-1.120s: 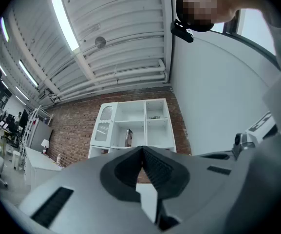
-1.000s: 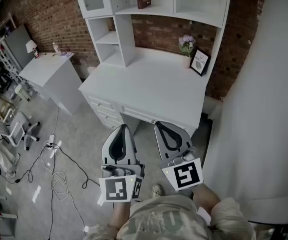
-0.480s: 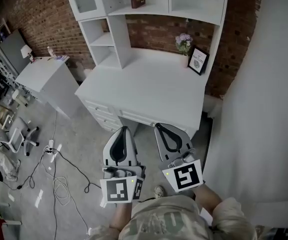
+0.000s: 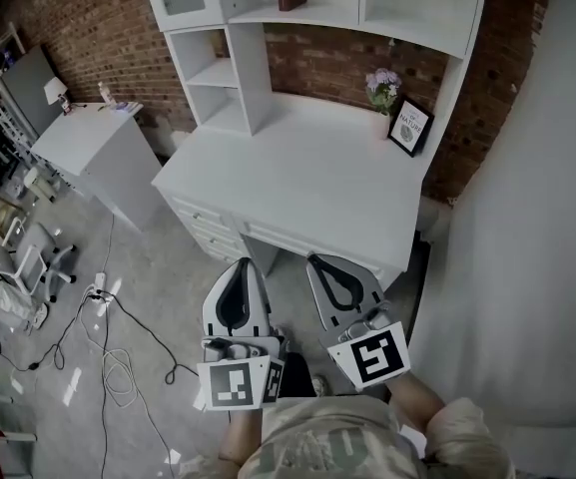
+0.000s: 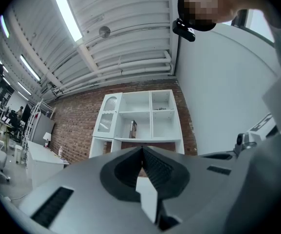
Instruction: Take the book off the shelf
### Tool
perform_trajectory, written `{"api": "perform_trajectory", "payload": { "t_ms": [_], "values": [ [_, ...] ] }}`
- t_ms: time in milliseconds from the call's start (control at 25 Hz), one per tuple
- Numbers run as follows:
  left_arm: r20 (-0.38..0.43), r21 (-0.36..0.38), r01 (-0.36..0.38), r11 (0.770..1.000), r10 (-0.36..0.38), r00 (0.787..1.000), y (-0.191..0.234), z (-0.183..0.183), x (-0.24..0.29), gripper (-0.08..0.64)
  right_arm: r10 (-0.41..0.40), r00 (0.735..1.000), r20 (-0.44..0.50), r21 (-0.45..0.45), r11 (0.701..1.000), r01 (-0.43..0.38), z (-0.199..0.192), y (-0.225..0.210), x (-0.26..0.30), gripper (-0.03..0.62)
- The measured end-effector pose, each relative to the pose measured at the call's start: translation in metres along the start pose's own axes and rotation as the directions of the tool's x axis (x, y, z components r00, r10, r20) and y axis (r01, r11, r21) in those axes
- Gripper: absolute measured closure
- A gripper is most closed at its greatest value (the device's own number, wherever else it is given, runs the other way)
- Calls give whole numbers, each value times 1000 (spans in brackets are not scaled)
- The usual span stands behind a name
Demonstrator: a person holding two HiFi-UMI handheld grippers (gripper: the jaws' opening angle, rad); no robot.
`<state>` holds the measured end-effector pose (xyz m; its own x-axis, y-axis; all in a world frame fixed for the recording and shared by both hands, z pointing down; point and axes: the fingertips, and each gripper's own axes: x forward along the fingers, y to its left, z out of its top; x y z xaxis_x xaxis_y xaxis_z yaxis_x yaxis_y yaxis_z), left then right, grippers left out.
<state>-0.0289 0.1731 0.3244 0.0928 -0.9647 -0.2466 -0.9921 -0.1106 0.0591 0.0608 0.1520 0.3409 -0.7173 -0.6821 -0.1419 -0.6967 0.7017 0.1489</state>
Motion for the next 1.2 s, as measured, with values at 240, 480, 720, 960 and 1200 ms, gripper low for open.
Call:
{"api": "perform_trajectory", "payload": {
  "t_ms": [240, 480, 720, 960, 1200],
  "values": [
    [15, -6, 13, 1000, -13, 1000, 27, -21, 49, 548, 10, 1000, 28, -43, 999, -9, -13, -17, 52, 577],
    [36, -13, 23, 1000, -23, 999, 76, -32, 120, 548, -1, 999, 49, -60, 998, 4, -17, -43, 131, 577],
    [60, -19, 68, 998, -66, 996, 129, -33, 216, 548, -41, 997, 65, -79, 996, 46, -19, -82, 226, 577],
    [74, -23, 137, 990, -135, 988, 173, -25, 314, 548, -116, 988, 102, -50, 991, 121, -4, -129, 319, 577],
    [56, -58, 191, 980, -188, 981, 196, -42, 377, 548, -180, 982, 49, -66, 981, 183, -20, -165, 373, 577]
  ]
}}
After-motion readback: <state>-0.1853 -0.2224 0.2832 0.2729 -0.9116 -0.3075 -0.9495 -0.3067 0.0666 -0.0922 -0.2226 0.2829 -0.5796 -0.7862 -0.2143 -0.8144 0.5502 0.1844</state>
